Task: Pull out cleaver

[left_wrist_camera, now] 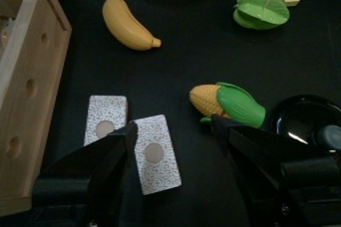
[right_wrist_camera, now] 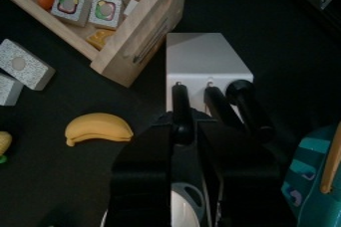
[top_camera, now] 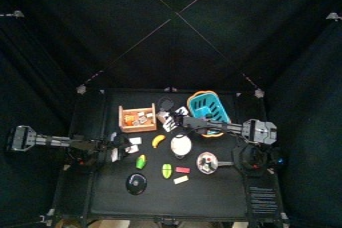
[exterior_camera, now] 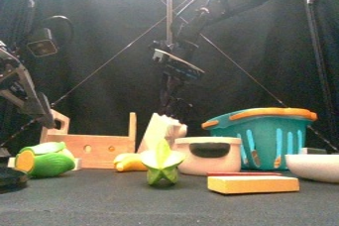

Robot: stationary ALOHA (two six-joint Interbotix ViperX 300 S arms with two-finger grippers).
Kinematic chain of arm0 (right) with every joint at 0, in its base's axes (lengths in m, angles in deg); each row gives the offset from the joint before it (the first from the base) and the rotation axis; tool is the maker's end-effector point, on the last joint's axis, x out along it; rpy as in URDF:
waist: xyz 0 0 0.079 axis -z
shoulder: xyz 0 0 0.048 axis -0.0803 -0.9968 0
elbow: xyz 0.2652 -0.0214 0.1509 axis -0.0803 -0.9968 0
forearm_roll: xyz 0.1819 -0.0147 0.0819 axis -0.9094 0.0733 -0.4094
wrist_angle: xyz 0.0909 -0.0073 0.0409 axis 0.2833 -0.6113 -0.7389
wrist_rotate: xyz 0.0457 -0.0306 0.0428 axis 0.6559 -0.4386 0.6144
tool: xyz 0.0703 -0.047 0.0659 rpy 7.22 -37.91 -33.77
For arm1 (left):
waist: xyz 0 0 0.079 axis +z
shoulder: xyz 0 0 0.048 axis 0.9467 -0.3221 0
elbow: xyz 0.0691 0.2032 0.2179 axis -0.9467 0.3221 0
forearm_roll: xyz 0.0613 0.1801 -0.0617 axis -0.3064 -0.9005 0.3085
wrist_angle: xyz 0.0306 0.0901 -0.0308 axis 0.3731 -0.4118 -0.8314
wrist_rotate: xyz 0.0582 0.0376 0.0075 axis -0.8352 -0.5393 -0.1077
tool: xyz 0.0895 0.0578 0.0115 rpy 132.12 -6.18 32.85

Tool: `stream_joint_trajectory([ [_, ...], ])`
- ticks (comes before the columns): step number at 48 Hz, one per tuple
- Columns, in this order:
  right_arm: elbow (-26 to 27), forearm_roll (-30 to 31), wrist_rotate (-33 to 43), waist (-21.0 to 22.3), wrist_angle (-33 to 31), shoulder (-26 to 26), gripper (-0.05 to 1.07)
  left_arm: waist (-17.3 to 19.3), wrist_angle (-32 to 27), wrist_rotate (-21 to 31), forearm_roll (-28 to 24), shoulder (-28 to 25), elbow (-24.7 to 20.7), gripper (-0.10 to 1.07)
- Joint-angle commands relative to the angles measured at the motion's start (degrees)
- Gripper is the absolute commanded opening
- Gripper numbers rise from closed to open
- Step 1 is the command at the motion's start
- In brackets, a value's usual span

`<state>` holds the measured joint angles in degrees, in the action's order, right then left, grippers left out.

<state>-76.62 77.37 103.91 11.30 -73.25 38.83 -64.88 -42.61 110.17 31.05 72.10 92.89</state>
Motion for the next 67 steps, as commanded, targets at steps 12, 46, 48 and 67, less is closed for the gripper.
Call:
stream_joint_trajectory([
  [12,3.1,0.1,0.0,-3.2,-3.3,1.8,0.44,0.1,0.4,-0.1,0.1,-0.1,-0.5,0.94],
  [46,5.4,5.3,0.1,-8.5,-9.7,5.1,0.44,0.0,0.4,-0.1,0.1,-0.1,-0.5,0.94],
  [48,5.2,5.5,0.0,-8.7,-9.7,5.6,0.44,0.1,0.4,-0.1,0.0,-0.1,-0.4,0.94],
  [67,-4.7,6.7,5.2,-7.9,4.8,9.0,0.44,0.0,0.4,0.0,0.1,-0.1,-0.4,0.94],
])
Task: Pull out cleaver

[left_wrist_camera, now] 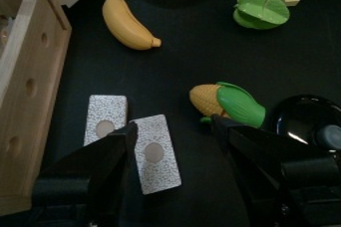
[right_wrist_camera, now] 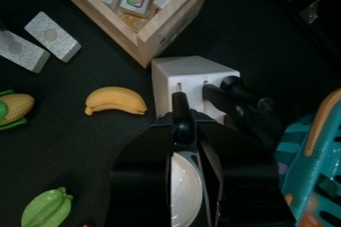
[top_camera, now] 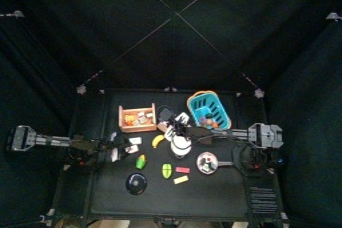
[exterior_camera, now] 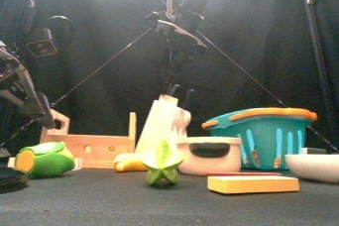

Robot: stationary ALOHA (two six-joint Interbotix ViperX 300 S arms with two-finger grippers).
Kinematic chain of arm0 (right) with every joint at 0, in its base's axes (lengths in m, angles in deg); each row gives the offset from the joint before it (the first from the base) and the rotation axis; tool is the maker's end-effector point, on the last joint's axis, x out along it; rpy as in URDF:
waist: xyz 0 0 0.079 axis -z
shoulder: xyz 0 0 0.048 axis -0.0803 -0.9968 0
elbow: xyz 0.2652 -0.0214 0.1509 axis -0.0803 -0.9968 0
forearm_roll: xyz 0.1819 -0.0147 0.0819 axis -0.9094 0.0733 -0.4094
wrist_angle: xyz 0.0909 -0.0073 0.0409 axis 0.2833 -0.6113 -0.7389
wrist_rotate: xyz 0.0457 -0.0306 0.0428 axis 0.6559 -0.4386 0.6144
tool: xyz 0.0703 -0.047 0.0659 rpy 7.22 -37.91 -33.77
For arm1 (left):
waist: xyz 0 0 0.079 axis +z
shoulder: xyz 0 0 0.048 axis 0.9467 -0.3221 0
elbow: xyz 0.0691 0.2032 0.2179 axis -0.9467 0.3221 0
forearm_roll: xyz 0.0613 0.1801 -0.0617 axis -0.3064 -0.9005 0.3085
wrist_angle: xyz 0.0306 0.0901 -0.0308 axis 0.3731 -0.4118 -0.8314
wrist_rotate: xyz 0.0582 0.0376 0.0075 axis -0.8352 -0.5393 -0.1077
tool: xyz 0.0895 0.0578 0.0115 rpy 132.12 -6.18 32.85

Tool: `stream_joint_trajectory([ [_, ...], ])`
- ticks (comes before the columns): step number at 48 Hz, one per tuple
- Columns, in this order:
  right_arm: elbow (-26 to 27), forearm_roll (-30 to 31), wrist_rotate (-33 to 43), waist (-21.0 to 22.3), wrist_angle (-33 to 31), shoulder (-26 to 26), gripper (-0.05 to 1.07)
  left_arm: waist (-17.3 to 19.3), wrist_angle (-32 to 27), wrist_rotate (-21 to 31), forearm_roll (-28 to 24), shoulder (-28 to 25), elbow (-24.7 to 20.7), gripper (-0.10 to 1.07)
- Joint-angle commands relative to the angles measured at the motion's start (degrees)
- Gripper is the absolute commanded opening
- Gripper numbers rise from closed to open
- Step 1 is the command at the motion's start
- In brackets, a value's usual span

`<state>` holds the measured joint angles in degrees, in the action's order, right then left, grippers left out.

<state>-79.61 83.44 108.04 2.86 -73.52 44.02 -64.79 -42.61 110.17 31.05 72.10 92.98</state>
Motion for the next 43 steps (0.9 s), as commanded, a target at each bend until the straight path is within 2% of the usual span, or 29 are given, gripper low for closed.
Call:
stream_joint_trajectory([
  [1,-2.5,0.6,1.1,0.7,5.9,4.1,0.44,-0.1,0.4,-0.1,0.1,-0.1,-0.5,0.94],
  [15,-12.0,0.4,1.1,7.4,14.5,9.5,0.44,0.0,0.4,-0.1,0.0,-0.2,-0.5,0.94],
  [25,-14.3,-1.1,1.2,9.5,23.6,12.7,0.44,0.0,0.4,0.0,0.1,-0.1,-0.5,0.94],
  [35,-15.6,-2.3,1.3,9.1,24.3,14.1,0.44,0.0,0.4,-0.1,0.1,-0.1,-0.5,0.94],
  [43,-16.7,-2.4,1.4,9.3,24.5,13.0,0.44,0.0,0.4,0.0,0.1,-0.1,-0.5,0.94],
])
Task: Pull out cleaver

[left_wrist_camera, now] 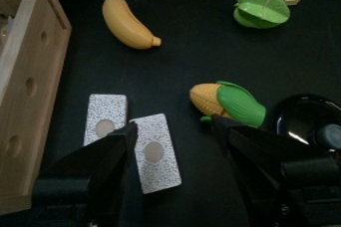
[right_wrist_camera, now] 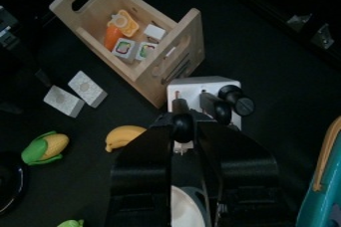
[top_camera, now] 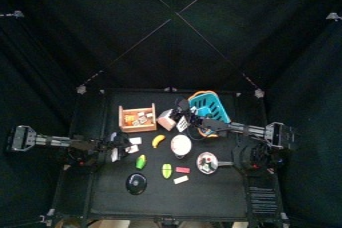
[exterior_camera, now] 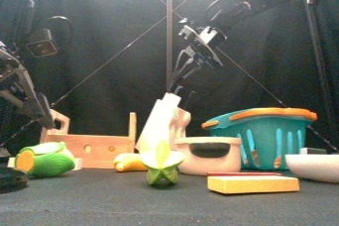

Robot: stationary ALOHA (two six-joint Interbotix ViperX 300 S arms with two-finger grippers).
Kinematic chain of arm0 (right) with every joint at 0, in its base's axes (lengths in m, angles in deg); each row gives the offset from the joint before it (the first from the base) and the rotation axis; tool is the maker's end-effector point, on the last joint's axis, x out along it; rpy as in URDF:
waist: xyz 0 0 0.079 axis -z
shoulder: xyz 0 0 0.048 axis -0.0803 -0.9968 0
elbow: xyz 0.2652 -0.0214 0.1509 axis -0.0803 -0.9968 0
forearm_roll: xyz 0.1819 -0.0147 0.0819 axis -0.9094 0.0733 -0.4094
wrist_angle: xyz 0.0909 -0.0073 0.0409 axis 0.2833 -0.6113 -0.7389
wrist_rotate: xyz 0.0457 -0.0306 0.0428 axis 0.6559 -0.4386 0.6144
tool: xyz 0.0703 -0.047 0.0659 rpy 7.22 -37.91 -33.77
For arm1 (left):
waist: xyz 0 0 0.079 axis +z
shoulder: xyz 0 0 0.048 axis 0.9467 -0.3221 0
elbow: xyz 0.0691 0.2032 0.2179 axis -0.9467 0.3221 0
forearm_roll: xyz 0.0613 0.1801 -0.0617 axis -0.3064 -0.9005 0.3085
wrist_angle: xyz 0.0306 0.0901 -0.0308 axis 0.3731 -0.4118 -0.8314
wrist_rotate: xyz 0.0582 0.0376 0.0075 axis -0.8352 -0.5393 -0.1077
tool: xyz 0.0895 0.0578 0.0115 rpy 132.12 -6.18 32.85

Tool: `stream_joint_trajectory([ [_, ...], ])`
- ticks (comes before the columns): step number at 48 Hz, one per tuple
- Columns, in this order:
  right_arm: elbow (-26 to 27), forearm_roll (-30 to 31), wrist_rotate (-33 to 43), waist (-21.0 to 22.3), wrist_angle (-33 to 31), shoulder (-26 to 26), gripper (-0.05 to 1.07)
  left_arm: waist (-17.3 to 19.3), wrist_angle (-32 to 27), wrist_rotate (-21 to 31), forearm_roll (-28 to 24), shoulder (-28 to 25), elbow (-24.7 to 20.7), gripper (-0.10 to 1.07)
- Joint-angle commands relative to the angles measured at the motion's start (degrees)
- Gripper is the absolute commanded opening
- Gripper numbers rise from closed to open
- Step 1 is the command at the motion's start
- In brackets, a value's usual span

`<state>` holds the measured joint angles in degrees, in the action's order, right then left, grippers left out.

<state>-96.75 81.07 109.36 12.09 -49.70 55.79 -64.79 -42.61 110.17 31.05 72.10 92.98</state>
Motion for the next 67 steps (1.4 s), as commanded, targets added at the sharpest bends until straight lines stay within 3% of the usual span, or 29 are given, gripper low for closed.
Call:
stream_joint_trajectory([
  [1,0.4,0.0,0.1,0.2,0.7,1.1,0.44,0.0,0.4,0.0,0.0,-0.1,-0.5,0.94],
  [24,2.4,1.1,-0.5,-0.5,-8.4,4.3,0.44,0.0,0.4,0.0,0.1,-0.1,-0.5,0.94],
  [47,0.7,2.1,0.0,-4.8,-7.4,8.9,0.44,0.0,0.4,0.0,0.0,-0.1,-0.4,0.94],
  [61,-4.7,2.4,0.0,-6.6,-6.9,16.3,0.44,0.1,0.4,-0.1,0.0,-0.1,-0.5,0.94],
  [67,-8.9,4.0,0.0,-7.5,-3.3,19.9,0.44,0.2,0.4,-0.2,0.0,-0.1,-0.6,0.94],
])
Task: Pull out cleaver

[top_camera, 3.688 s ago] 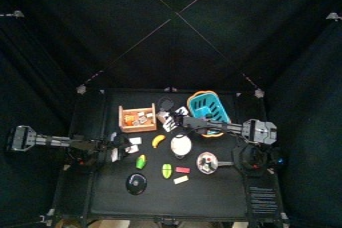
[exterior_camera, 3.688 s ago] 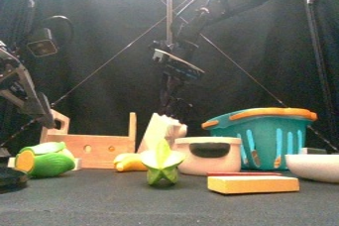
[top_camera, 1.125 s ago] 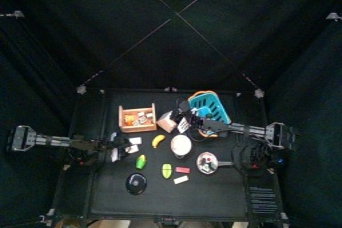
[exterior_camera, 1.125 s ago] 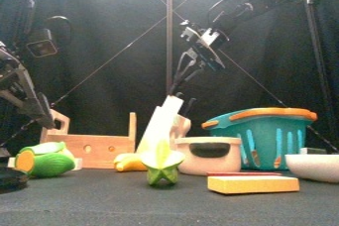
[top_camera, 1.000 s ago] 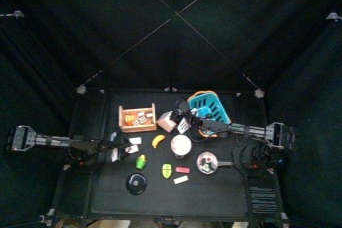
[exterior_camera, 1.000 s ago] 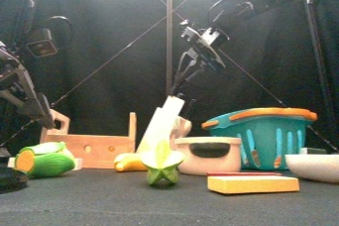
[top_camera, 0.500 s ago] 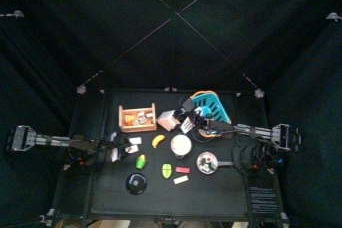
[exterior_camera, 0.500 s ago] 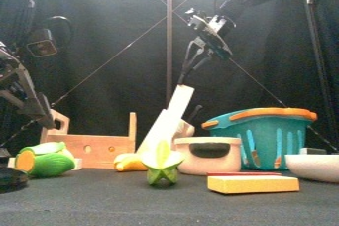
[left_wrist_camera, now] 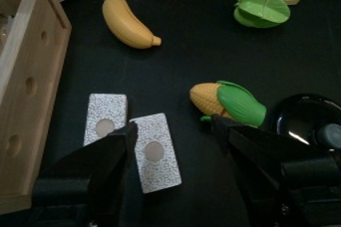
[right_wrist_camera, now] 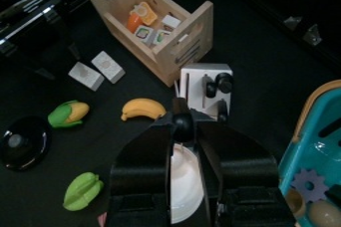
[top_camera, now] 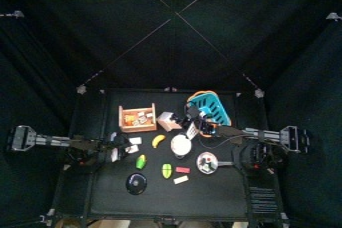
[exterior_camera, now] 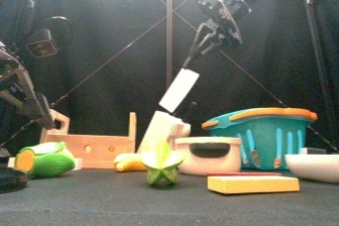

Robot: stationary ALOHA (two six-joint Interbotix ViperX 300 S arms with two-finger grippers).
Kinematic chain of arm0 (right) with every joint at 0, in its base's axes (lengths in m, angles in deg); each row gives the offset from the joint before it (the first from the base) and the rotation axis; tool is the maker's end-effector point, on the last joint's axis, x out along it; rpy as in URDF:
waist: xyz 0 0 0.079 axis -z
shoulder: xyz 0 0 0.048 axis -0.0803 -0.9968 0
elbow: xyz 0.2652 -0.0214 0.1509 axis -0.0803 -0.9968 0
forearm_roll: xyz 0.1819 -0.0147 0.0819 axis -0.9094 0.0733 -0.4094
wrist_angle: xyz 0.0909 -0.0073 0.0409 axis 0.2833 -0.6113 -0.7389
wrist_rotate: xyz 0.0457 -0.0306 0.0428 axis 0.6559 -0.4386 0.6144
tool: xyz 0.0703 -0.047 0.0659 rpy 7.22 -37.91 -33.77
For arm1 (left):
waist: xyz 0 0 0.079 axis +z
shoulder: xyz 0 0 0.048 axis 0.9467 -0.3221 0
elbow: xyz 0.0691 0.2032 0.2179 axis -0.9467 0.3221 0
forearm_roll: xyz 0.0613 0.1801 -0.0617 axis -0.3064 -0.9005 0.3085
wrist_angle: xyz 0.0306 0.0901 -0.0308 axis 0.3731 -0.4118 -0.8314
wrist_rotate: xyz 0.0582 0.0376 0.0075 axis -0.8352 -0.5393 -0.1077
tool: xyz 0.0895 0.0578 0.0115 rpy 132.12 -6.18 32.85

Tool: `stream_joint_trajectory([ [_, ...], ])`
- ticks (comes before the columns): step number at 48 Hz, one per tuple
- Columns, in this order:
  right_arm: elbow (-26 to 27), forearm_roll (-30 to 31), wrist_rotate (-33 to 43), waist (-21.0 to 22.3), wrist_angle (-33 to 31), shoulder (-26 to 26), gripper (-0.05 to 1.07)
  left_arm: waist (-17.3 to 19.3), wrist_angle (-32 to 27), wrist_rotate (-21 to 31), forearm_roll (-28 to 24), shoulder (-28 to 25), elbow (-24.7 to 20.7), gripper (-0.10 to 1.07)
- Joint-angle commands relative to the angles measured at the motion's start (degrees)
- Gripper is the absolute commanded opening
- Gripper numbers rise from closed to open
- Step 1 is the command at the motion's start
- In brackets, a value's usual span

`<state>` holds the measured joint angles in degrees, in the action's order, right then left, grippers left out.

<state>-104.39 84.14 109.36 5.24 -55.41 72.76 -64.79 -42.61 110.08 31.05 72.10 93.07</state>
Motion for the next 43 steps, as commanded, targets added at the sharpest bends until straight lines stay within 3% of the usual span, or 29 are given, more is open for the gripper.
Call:
stream_joint_trajectory([
  [1,-2.5,1.2,0.0,-0.8,3.9,3.8,0.44,0.2,0.4,0.0,0.0,-0.1,-0.7,0.94],
  [9,-10.4,3.3,0.0,-0.6,17.3,8.8,0.44,0.3,0.4,0.0,0.4,-0.1,-0.9,0.94],
  [18,-16.3,4.7,-0.4,-0.6,28.2,10.5,0.44,0.3,1.2,0.3,0.9,1.1,-1.1,0.94],
  [31,-19.0,7.5,-0.6,-1.0,33.4,12.2,0.44,0.2,11.9,0.0,4.0,3.5,-0.6,0.94],
  [43,-19.8,7.7,-0.7,-1.0,34.1,13.1,0.44,0.3,15.8,0.0,4.0,3.5,-0.9,0.94],
])
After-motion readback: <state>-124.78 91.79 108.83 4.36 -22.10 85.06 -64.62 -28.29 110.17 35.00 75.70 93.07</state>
